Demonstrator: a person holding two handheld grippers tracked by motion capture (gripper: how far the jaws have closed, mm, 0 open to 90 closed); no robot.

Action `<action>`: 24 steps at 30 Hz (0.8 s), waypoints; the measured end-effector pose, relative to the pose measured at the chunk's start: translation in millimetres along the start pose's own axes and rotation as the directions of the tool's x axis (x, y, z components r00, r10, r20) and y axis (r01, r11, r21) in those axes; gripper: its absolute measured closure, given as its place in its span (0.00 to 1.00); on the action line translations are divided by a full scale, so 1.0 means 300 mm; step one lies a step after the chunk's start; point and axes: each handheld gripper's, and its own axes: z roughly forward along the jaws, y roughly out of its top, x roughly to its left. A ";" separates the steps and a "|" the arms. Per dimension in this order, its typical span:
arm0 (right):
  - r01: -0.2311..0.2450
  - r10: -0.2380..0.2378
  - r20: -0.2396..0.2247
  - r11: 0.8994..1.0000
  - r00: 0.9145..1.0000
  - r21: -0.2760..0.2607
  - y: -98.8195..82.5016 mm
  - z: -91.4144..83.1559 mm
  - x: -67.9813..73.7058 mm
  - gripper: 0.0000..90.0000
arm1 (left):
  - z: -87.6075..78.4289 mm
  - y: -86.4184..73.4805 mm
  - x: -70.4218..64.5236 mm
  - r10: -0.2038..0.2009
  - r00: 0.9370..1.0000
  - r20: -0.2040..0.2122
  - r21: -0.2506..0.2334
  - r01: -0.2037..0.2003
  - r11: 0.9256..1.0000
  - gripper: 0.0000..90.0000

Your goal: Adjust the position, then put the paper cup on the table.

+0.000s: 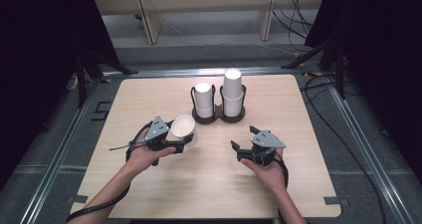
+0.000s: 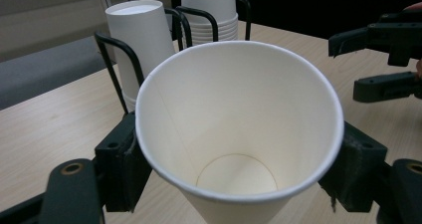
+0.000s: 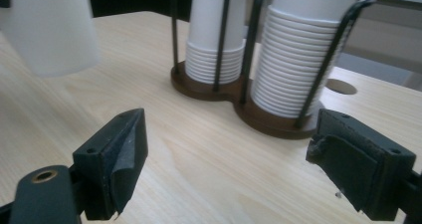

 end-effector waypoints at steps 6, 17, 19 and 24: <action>-0.029 0.030 0.042 0.999 0.999 -0.023 -0.006 -0.031 -0.036 0.17 | -0.043 -0.027 0.009 -0.006 1.000 -0.023 0.013 0.006 1.000 0.27; -0.044 0.047 0.101 0.999 0.994 -0.028 -0.024 -0.045 -0.087 0.17 | -0.102 -0.075 0.031 -0.025 0.996 -0.091 0.010 0.026 1.000 0.27; -0.033 0.036 0.110 0.999 0.993 -0.026 -0.025 -0.044 -0.094 0.17 | -0.110 -0.089 0.037 -0.038 0.994 -0.101 0.003 0.039 0.999 0.27; -0.049 0.051 0.106 0.999 0.993 -0.025 -0.032 -0.037 -0.094 0.17 | -0.135 -0.114 0.042 -0.057 0.991 -0.122 0.005 0.058 0.998 0.27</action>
